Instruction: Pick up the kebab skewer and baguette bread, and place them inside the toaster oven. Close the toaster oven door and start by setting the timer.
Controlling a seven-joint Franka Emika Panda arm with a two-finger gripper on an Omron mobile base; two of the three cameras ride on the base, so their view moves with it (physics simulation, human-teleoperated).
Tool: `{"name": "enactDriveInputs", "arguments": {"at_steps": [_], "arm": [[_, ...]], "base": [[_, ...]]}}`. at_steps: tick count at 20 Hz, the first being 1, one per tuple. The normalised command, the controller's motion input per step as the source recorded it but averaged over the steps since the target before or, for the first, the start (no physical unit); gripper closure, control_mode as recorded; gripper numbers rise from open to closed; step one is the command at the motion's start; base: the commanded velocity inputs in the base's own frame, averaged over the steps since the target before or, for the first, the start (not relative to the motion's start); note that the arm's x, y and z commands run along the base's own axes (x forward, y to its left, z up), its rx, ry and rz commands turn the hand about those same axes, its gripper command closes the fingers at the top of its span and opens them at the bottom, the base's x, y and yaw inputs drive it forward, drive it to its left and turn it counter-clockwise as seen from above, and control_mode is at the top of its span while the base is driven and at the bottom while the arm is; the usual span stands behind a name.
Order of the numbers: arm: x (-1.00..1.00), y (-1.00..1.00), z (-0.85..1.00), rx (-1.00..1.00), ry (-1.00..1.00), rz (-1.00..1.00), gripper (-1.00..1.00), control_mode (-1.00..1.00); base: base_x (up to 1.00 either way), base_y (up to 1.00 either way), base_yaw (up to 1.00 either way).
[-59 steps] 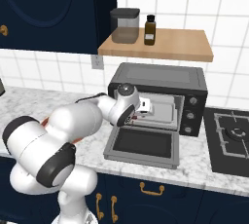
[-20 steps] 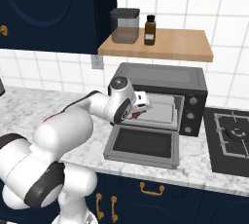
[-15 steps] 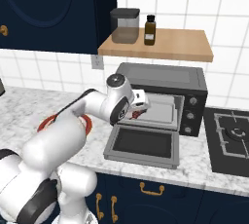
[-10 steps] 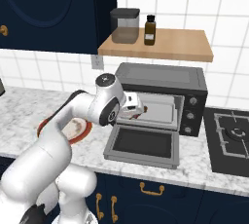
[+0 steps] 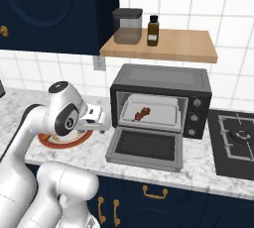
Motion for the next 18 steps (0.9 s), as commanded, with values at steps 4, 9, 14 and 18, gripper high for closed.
{"name": "enactDriveInputs", "arguments": {"at_steps": [4, 9, 14, 18], "arm": [[-0.01, 1.00, 0.00, 0.06, 0.10, -0.17, -1.00, -1.00], [0.33, 1.00, 0.00, 0.04, 0.14, -0.10, -1.00, -1.00], [0.76, 0.84, -0.02, 0.10, 0.22, 0.00, -1.00, -1.00], [0.87, 0.84, -0.45, 0.15, 0.10, 0.00, -1.00, -1.00]], "base": [[0.00, 0.00, 0.00], [0.00, 0.00, 0.00], [0.00, 0.00, 0.00], [0.00, 0.00, 0.00]]}}
